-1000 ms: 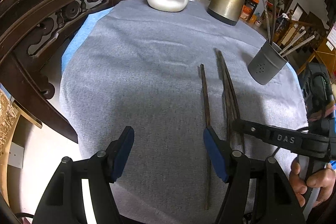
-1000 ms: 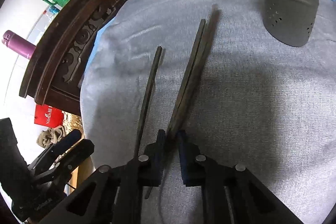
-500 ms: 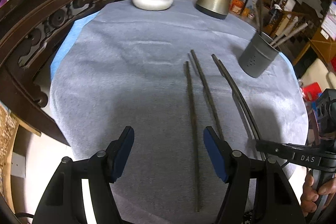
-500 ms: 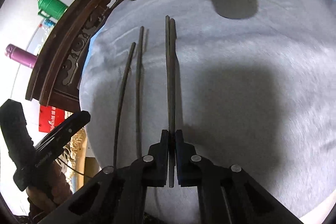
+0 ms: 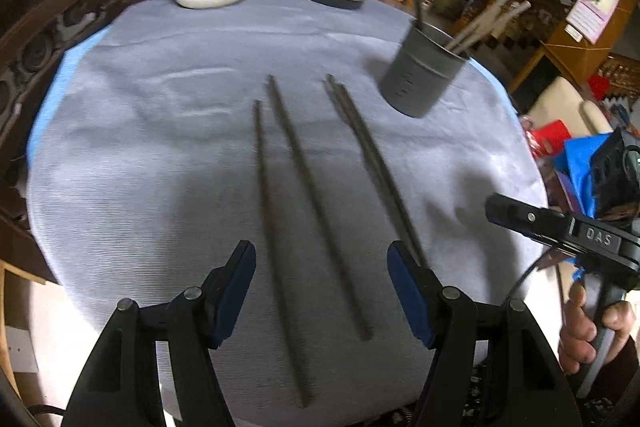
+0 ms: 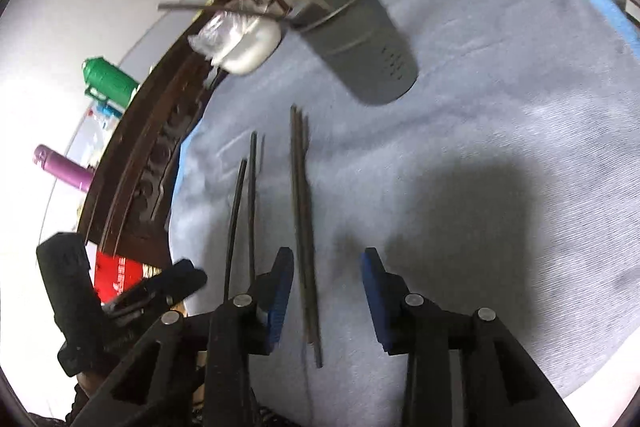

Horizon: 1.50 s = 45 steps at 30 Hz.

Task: Organize utensils
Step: 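Close the left gripper on a dark rod while the right gripper grasps another rod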

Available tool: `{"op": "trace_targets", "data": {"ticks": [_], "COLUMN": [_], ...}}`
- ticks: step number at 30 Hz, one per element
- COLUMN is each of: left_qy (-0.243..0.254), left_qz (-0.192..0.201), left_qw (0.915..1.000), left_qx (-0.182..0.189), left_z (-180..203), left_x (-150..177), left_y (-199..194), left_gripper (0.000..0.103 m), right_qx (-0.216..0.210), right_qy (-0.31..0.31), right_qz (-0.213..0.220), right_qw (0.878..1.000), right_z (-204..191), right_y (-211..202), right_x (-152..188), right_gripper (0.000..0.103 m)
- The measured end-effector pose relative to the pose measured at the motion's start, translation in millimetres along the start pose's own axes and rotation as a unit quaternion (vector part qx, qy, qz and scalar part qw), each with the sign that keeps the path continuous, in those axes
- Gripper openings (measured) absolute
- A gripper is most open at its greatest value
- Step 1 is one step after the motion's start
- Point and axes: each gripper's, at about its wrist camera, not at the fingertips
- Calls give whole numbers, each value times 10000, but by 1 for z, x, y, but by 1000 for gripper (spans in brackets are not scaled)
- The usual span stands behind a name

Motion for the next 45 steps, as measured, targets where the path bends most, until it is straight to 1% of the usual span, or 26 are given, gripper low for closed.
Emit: {"op": "trace_targets", "data": {"ticks": [1,3,5,10,13,16,18,19,23,26,30,34,37,39,41,44,45], "left_qy": [-3,18,0,-1,77,95,115,137,250,428,386,374,396,433,433,375,363], "left_qz": [-37,-161,-300,-492,-447,-422,-447,-458,-476,-462,-544,-616,-666,-591,-527,-447,-432], "left_qw": [10000,9997,9993,9984,9987,9988,9986,9985,9978,9973,9965,9957,9949,9956,9959,9963,9965], "left_qx": [65,190,242,291,248,224,257,268,381,390,497,588,641,581,594,630,615], "left_z": [1,5,7,9,12,11,12,13,17,22,19,15,14,14,12,11,9], "left_x": [1,2,4,5,4,1,1,1,6,11,14,23,27,27,24,16,15], "left_y": [3,11,20,38,44,49,52,53,53,50,47,39,34,30,26,23,22], "left_gripper": [67,52,47,46,41,28,15,13,11,10,10,10,10,10,10,10,10], "right_qx": [9,19,7,-16,-38,-45,-54,-54,-62,-79,-33,153,240,316,387,595,655], "right_qy": [34,68,97,106,156,160,118,67,-181,-390,-606,-836,-872,-927,-961,-1109,-1138], "right_qz": [44,65,75,127,116,114,119,126,150,124,151,168,40,3,-74,-121,-122], "right_qw": [10000,10000,9999,9999,9998,9998,9998,9999,9997,9991,9980,9962,9959,9952,9946,9920,9913], "right_z": [3,10,12,11,13,12,9,7,-6,-18,-31,-42,-43,-44,-45,-45,-45], "right_y": [-2,-6,-7,-7,-7,-6,-4,-3,9,26,51,74,92,98,103,106,106], "right_x": [0,-1,0,2,2,2,1,-1,-11,-21,-37,-47,-51,-50,-49,-47,-47], "right_gripper": [39,39,39,39,39,39,39,39,39,39,39,39,37,37,25,17,16]}}
Point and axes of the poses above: each gripper's, at about its wrist camera, not at the fingertips, and y roughly the way its jaws point, z to its right, x to its underside, and after that the axes turned 8 degrees about z, right-handed
